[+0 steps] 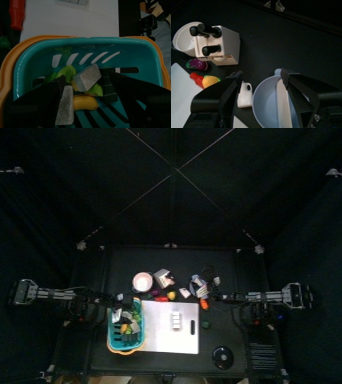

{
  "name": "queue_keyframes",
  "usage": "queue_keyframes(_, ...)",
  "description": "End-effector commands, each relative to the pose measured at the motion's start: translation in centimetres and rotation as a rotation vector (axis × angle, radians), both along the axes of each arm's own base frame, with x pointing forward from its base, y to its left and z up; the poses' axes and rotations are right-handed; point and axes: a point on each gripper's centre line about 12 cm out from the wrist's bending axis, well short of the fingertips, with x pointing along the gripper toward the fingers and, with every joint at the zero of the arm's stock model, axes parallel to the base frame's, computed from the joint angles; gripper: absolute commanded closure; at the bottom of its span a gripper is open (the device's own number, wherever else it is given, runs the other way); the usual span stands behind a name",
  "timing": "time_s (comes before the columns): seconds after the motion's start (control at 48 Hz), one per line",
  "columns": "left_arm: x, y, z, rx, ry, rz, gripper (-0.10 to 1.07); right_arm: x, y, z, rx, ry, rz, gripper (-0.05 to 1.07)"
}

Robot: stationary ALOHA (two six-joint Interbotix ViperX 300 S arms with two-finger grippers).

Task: Place egg sushi into basket

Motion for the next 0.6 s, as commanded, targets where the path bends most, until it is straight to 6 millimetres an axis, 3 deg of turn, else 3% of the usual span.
queue_keyframes(0.0, 0.4, 0.1, 0.6, 0.011, -0.023, 0.0, -0.03, 0.2, 0.0, 0.9, -0.007, -0.028, 0.0, 0.09)
queue_keyframes(0.292, 0.5, 0.1, 1.0, 0.016, -0.034, -0.002, -0.03, 0.2, 0.0, 0.9, -0.007, -0.027, 0.0, 0.09)
queue_keyframes(0.583, 2.8, 0.7, 6.0, 0.06, -0.182, 0.004, -0.03, 0.6, 0.3, 1.8, -0.012, -0.051, 0.015, 0.09)
